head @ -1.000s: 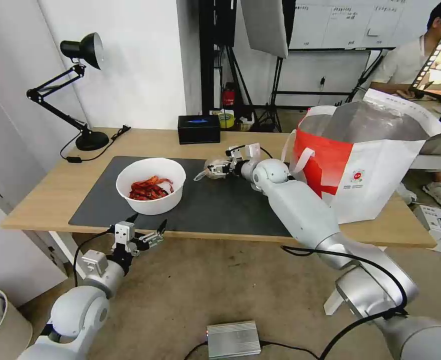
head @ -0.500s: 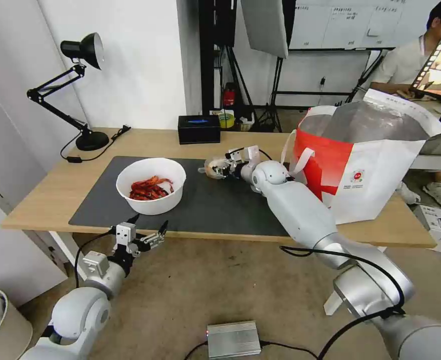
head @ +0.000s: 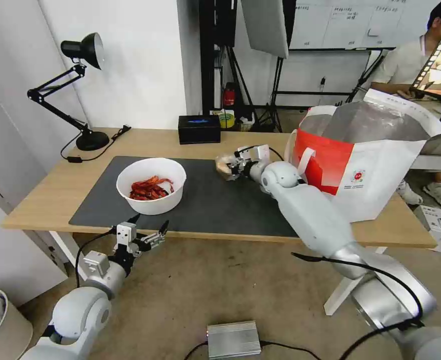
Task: Pick up the trash from the table and place it into the takeout bag.
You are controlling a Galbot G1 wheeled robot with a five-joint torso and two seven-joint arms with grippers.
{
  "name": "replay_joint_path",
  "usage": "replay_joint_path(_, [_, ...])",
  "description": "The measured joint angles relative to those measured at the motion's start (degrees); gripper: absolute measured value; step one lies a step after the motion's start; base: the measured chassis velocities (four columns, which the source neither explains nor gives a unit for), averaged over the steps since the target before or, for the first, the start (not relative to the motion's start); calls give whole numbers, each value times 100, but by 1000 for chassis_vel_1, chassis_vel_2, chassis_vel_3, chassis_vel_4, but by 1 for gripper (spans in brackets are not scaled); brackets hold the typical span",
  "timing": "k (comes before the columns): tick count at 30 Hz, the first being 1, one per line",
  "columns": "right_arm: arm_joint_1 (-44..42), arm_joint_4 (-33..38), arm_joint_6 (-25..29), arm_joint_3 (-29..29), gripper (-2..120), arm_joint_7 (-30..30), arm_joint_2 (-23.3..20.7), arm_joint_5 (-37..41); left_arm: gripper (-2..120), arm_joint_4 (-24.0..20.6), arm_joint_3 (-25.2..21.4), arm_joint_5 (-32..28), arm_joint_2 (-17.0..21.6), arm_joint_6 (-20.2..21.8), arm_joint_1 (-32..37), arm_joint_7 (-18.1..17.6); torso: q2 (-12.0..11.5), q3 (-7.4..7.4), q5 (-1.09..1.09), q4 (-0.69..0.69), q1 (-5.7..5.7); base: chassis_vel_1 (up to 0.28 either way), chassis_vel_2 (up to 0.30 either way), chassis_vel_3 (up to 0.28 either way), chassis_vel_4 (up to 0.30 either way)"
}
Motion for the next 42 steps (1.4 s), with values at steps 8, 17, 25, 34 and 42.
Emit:
replay_joint_path(8, [-617,1467,-249,86,0,325,-499,11,100,-13,48,1,-14,0,1,-65,0,0,0,1,0,0,0,0,0])
replay_joint_path(17, [-1463,3105,-520,483,0,724,-1122,168,100,-81,18,2,3,0,56,-144,0,-1,0,1,0,0,0,0,0])
replay_joint_path(25, [-2169,4134,-536,1190,0,852,-1556,134,100,-119,-51,1,10,0,111,-145,0,-1,0,0,0,0,0,0,0])
replay_joint_path(34, [-2793,4960,-363,1696,0,950,-1904,-265,100,-126,-92,-4,9,-2,131,-143,0,-1,0,0,0,0,0,0,0])
replay_joint_path(42, [-2863,5184,16,2022,0,1200,-2000,-720,100,-127,-101,-5,-10,-3,147,-141,1,0,0,1,0,0,0,0,0])
